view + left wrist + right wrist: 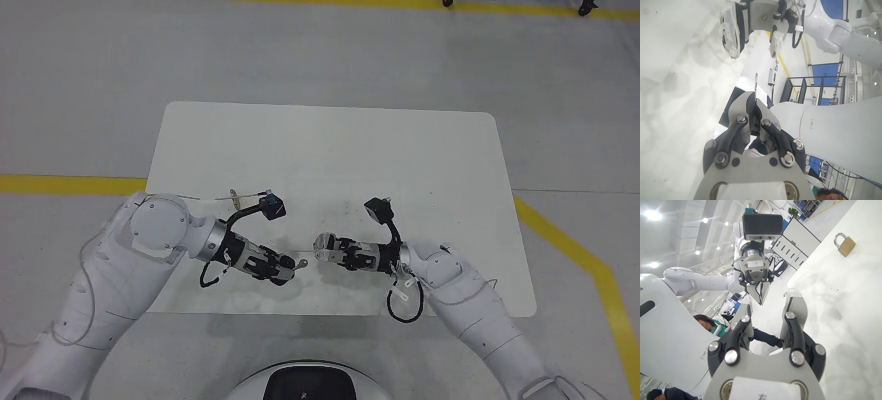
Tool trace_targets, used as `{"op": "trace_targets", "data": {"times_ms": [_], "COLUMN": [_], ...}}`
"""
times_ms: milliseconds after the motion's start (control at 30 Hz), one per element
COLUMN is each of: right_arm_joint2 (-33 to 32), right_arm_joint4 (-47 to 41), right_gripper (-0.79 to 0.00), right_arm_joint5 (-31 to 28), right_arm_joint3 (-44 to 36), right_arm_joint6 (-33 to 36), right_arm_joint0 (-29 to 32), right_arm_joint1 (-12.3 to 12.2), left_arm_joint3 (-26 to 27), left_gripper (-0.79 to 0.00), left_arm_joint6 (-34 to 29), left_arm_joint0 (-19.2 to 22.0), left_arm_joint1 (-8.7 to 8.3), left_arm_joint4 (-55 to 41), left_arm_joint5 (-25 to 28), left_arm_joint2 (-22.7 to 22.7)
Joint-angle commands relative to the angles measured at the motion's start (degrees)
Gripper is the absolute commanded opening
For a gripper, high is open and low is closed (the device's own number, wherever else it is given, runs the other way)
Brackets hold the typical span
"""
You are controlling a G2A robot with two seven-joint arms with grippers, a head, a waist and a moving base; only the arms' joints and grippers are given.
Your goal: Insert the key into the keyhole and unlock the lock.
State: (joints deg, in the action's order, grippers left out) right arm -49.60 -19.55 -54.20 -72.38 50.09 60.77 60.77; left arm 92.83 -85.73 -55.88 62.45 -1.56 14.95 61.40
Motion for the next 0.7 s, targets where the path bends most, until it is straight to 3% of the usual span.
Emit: {"op": "trace_targets", "data": {"times_ms": [0,500,667], "right_arm_joint2": [1.72,11.59,13.91], "right_arm_joint4": [-0.06,-1.33,-1.84], "right_gripper": [-0.431,-0.526,-0.597], "right_arm_joint5": [-0.11,-2.80,-3.79], "right_arm_joint3": [-0.11,0.20,0.91], "right_arm_joint6": [-0.11,-2.80,-3.79], "right_arm_joint0": [-0.68,-5.58,-6.95], "right_arm_joint1": [-0.38,-2.82,-3.37], "left_arm_joint3": [-0.30,-0.95,-0.91], "left_gripper": [-0.785,-0.785,-0.785], "left_arm_joint6": [0.26,1.77,1.88], "left_arm_joint0": [0.63,2.39,2.65], "left_arm_joint1": [0.05,-0.04,-0.16], "left_arm_joint4": [0.27,1.97,2.18], "left_arm_joint5": [-0.39,-1.24,-1.29], "left_arm_joint2": [-0.79,-4.74,-5.59]}}
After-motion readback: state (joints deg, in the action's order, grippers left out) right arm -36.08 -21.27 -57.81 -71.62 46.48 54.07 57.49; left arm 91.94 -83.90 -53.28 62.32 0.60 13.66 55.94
